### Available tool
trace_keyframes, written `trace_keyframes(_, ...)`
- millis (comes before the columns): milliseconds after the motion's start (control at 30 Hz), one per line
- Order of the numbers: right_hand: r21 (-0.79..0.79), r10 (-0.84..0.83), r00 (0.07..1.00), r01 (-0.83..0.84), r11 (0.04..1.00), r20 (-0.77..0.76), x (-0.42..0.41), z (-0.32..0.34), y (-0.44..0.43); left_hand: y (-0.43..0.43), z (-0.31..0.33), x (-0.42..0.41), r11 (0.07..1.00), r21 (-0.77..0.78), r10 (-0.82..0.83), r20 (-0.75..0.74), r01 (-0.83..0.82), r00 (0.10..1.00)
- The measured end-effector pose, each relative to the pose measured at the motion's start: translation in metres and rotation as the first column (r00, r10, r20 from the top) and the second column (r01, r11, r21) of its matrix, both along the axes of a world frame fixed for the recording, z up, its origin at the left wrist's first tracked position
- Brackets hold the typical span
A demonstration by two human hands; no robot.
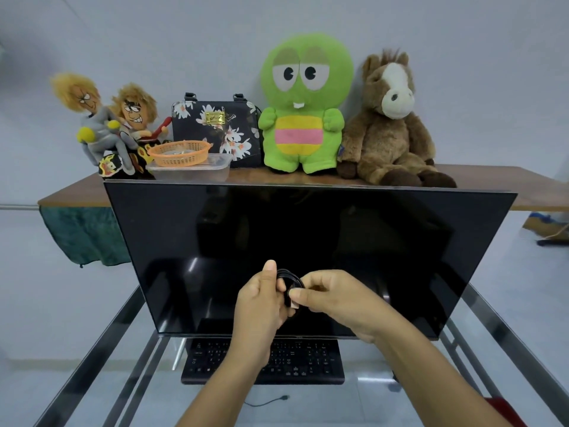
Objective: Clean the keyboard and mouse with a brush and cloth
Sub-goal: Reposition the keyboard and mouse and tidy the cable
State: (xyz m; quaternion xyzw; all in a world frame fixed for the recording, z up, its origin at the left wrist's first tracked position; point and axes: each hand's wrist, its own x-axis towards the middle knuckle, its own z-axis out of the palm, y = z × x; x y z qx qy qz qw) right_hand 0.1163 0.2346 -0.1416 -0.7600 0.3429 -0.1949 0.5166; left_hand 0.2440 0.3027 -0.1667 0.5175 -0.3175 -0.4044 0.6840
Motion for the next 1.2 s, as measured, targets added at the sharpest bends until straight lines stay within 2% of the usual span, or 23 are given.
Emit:
trace_keyframes(67, 0.073, -0.009, 1.000, 0.011, 0.997, -0.023, -0.003, -0.004, -0.003, -0.004, -0.007, 0.002, 0.998, 0.059, -0.033, 0.042, 0.030, 0.999)
trace_keyframes(133, 0.207, -0.023, 1.000, 0.022, 0.978, 0.005, -0.006, -0.007, -0.007, -0.010, -0.013, 0.008, 0.980, 0.136, -0.135, -0.086, 0.145, 0.987)
trace_keyframes(233, 0.404, -0.148, 0.986, 0.106, 0.908, 0.075, -0.013, -0.020, -0.015, -0.021, -0.020, 0.018, 0.906, 0.180, -0.300, -0.363, 0.382, 0.882)
trace_keyframes(300, 0.499, -0.205, 0.973, 0.126, 0.857, 0.107, -0.021, -0.034, -0.019, -0.027, -0.029, 0.019, 0.863, 0.179, -0.371, -0.411, 0.473, 0.833)
trace_keyframes(367, 0.544, -0.229, 0.962, 0.115, 0.831, 0.147, -0.032, -0.048, -0.020, -0.032, -0.039, 0.013, 0.846, 0.196, -0.384, -0.422, 0.496, 0.822)
trace_keyframes(500, 0.442, -0.322, 0.942, 0.251, 0.861, 0.094, -0.058, -0.080, -0.023, -0.046, -0.063, -0.010, 0.828, 0.304, -0.321, -0.432, 0.471, 0.843)
trace_keyframes(667, 0.321, -0.509, 0.857, 0.505, 0.801, -0.077, -0.087, -0.146, -0.035, -0.072, -0.114, -0.056, 0.760, 0.489, -0.259, -0.378, 0.429, 0.889)
trace_keyframes(767, 0.393, -0.610, 0.780, 0.609, 0.689, -0.139, -0.097, -0.194, -0.049, -0.093, -0.157, -0.081, 0.715, 0.564, -0.211, -0.389, 0.414, 0.896)
trace_keyframes(900, 0.547, -0.702, 0.666, 0.697, 0.464, -0.253, -0.106, -0.248, -0.069, -0.113, -0.207, -0.103, 0.653, 0.647, -0.099, -0.443, 0.394, 0.891)
trace_keyframes(967, 0.555, -0.708, 0.644, 0.716, 0.424, -0.290, -0.109, -0.270, -0.076, -0.116, -0.223, -0.115, 0.626, 0.683, -0.057, -0.440, 0.375, 0.896)
trace_keyframes(1033, 0.515, -0.706, 0.624, 0.748, 0.418, -0.333, -0.111, -0.285, -0.084, -0.120, -0.233, -0.128, 0.598, 0.720, -0.012, -0.431, 0.352, 0.902)
trace_keyframes(1100, 0.442, -0.692, 0.623, 0.770, 0.460, -0.366, -0.112, -0.293, -0.092, -0.126, -0.234, -0.138, 0.585, 0.733, 0.002, -0.428, 0.346, 0.904)
trace_keyframes(1200, 0.183, -0.638, 0.648, 0.747, 0.639, -0.417, -0.109, -0.298, -0.106, -0.136, -0.234, -0.148, 0.585, 0.736, 0.015, -0.429, 0.340, 0.903)
